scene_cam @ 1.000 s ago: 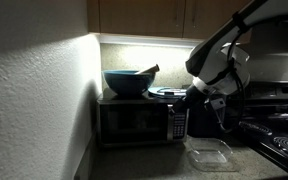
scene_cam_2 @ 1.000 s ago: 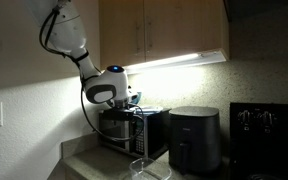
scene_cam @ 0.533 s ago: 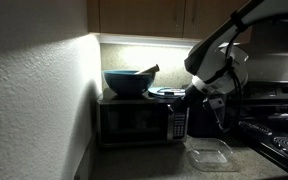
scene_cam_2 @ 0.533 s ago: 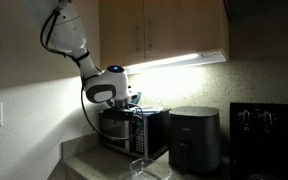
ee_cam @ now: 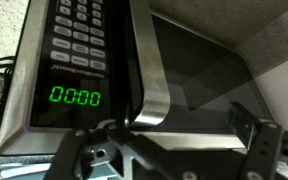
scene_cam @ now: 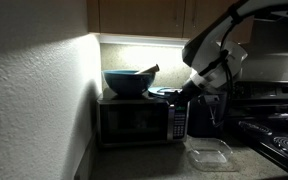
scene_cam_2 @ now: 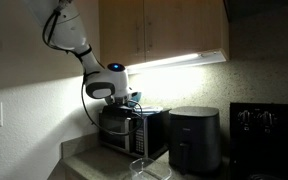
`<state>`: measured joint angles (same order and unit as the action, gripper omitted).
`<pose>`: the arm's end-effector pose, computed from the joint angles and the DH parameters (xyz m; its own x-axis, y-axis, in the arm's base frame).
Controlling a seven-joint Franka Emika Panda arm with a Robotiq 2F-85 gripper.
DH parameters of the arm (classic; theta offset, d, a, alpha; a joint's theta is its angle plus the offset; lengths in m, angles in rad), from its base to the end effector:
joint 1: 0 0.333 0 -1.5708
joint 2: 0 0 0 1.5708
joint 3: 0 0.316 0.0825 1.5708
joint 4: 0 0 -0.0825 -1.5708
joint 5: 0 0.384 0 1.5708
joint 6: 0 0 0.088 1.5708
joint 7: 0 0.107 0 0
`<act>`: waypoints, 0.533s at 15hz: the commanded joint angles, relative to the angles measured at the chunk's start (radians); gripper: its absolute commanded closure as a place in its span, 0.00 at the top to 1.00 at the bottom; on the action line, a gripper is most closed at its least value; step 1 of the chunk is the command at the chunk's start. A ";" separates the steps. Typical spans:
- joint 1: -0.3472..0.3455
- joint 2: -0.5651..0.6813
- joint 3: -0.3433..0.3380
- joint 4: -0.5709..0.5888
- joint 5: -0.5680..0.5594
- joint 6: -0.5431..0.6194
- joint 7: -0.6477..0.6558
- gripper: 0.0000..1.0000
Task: Fully open the microwave
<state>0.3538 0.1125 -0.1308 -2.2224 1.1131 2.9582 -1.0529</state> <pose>0.5590 0.0662 0.3705 0.7435 0.1250 0.6570 0.2859 -0.9475 -0.1432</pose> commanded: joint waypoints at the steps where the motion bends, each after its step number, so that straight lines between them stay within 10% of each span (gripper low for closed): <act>1: 0.000 0.002 0.000 0.000 0.000 0.000 0.000 1.00; 8: 0.019 0.015 0.005 -0.022 -0.025 -0.026 0.039 1.00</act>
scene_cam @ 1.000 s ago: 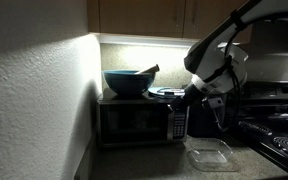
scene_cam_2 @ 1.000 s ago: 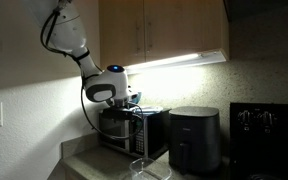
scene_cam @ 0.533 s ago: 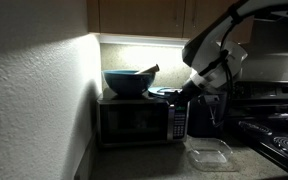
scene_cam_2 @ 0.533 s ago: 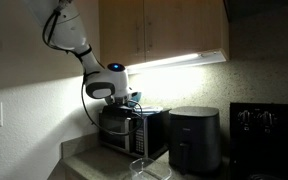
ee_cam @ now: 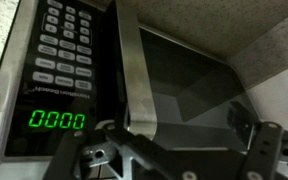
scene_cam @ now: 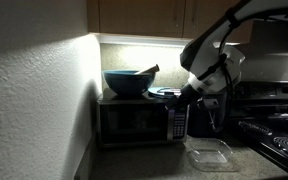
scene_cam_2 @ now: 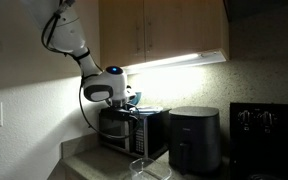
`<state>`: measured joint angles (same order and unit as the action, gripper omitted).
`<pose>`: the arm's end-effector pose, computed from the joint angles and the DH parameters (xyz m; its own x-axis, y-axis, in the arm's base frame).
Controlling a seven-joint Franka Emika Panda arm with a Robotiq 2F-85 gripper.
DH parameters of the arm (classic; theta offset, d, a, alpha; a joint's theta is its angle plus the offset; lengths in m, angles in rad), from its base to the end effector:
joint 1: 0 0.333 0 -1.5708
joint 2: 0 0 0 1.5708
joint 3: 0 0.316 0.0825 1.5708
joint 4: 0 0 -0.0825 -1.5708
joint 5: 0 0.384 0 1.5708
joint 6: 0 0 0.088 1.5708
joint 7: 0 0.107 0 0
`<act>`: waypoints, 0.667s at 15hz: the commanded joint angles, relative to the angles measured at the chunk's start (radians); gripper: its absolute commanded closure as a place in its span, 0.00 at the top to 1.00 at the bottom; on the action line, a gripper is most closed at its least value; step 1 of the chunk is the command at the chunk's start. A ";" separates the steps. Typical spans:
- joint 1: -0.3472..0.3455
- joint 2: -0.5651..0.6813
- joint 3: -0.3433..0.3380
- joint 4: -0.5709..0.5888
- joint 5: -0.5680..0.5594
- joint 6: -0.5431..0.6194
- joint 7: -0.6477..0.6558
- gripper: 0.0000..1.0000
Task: Fully open the microwave
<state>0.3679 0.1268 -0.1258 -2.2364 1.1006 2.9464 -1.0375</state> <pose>0.5546 0.0777 0.3560 0.7640 0.1436 0.6290 0.3026 -0.9408 -0.1527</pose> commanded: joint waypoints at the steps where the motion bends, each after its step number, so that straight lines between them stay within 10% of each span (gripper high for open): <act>1: 0.004 0.002 0.000 -0.007 -0.012 -0.016 0.021 1.00; 10: -0.002 0.020 0.003 0.030 0.063 0.025 -0.070 1.00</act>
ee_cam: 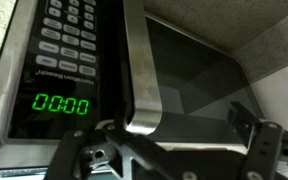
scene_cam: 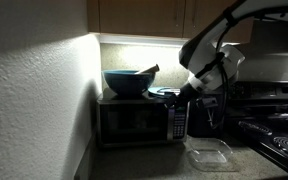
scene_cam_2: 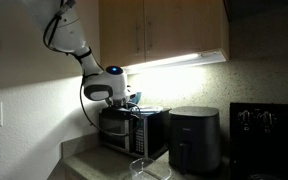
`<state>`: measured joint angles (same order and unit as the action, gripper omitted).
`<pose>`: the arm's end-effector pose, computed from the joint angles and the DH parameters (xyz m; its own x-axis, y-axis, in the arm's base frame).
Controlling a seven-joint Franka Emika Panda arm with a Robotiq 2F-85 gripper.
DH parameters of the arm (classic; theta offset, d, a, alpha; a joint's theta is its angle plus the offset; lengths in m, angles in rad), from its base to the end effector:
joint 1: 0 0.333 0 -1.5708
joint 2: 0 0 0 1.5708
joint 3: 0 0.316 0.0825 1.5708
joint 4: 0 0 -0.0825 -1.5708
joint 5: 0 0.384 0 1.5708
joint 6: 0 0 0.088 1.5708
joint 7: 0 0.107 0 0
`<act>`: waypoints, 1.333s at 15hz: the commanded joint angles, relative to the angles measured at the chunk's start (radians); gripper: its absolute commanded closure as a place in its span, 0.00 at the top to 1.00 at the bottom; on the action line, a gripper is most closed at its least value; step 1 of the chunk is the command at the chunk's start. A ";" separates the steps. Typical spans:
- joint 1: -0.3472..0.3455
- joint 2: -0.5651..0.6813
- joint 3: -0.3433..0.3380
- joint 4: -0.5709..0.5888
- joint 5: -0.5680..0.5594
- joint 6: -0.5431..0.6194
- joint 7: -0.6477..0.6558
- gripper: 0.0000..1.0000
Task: Fully open the microwave
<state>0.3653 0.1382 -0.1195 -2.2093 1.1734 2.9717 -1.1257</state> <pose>0.5597 0.0763 0.3605 0.7346 0.1531 0.6610 0.3116 -0.9415 -0.1283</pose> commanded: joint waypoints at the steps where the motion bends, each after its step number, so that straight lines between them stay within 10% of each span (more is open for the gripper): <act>1: 0.002 0.012 -0.009 0.000 -0.023 -0.010 0.048 1.00; 6: 0.007 0.024 -0.013 -0.005 -0.042 -0.015 0.083 1.00; 7: 0.007 0.024 -0.014 -0.008 -0.053 -0.020 0.086 0.75; 20: 0.014 -0.018 -0.068 -0.044 -0.192 -0.090 0.156 0.04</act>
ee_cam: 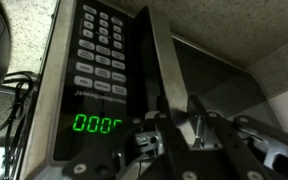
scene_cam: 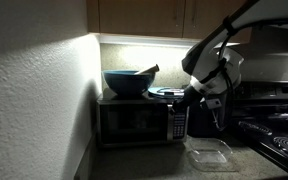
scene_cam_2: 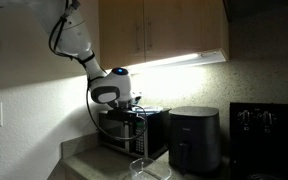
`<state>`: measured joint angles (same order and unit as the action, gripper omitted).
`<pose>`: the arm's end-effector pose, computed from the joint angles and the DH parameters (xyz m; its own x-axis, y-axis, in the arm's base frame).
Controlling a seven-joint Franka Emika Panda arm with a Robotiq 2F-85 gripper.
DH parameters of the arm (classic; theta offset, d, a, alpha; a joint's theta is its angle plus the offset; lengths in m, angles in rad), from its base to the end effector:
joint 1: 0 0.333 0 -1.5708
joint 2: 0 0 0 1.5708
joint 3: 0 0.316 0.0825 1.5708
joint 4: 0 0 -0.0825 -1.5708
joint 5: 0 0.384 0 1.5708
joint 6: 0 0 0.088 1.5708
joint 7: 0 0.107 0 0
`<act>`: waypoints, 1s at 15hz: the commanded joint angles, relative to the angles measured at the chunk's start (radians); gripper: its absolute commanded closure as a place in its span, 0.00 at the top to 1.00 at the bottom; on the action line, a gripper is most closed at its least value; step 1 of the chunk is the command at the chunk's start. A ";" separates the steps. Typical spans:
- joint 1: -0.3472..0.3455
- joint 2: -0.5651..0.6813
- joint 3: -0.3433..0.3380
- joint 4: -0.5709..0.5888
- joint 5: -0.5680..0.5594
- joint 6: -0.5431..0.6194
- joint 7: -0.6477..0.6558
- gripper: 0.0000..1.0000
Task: Fully open the microwave
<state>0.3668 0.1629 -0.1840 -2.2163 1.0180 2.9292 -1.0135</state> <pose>0.5668 0.0517 0.3478 0.7761 0.1694 0.6074 0.2933 -0.9497 -0.1099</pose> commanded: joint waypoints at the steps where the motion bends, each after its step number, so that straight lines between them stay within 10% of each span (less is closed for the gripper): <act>1: 0.012 -0.044 -0.008 -0.036 -0.042 -0.057 0.051 0.04; 2: 0.016 -0.043 -0.017 -0.040 -0.060 -0.058 0.070 0.04; 3: 0.021 -0.039 -0.024 -0.042 -0.074 -0.049 0.094 0.24; 5: 0.002 -0.007 -0.018 -0.004 -0.044 -0.031 0.045 0.19; 6: 0.004 -0.007 -0.018 -0.005 -0.047 -0.032 0.054 0.49; 15: 0.007 0.000 0.028 -0.001 0.075 0.048 0.001 0.96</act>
<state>0.3711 0.1702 -0.1864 -2.2117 0.9989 2.9063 -0.9573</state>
